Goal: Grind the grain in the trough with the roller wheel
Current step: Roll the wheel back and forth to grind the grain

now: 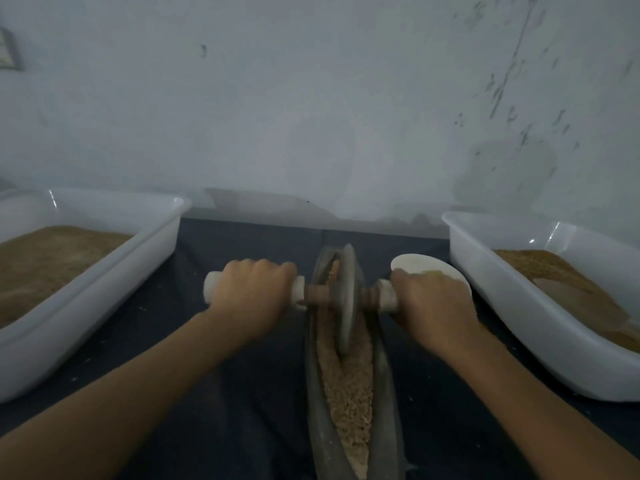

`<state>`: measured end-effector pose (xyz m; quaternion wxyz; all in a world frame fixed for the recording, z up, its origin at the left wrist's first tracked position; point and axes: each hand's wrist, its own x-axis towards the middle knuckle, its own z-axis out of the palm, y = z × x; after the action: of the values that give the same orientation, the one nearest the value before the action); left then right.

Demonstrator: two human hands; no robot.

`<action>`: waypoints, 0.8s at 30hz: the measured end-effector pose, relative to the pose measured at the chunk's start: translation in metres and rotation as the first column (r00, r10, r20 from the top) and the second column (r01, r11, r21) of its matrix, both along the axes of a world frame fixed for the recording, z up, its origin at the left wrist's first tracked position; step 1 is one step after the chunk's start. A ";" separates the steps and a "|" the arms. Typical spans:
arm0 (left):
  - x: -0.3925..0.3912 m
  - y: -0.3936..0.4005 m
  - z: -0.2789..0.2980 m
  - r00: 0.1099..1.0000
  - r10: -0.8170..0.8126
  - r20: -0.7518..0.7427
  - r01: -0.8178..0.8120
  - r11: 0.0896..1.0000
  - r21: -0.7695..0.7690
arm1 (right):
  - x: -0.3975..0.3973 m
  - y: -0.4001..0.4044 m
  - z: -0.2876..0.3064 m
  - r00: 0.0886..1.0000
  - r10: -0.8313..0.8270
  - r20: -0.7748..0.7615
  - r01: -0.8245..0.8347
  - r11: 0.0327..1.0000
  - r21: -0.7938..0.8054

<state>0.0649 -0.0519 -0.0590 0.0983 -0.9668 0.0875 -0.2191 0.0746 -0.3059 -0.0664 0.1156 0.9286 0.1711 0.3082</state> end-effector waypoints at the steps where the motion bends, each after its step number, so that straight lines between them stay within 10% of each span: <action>1: 0.017 -0.001 0.003 1.000 0.013 -0.005 -0.013 1.000 -0.017 | 0.017 0.004 0.004 0.999 -0.038 -0.006 0.038 0.999 0.010; 9: 0.006 0.001 -0.005 0.998 0.032 -0.051 -0.037 0.995 -0.096 | 0.000 0.015 0.017 0.981 -0.086 -0.174 0.084 0.996 -0.016; 16: -0.089 0.015 -0.001 0.986 -0.161 -0.043 0.158 0.985 -0.065 | -0.085 -0.003 0.019 0.982 0.184 0.040 -0.183 0.983 -0.015; 24: 0.004 0.006 -0.003 0.996 0.018 -0.088 -0.027 0.994 -0.102 | 0.010 0.014 0.013 0.994 -0.083 -0.072 0.078 0.994 -0.070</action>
<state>0.0685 -0.0458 -0.0615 0.0466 -0.9801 0.0692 -0.1801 0.0843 -0.2921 -0.0536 0.1527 0.9413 0.1480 0.2621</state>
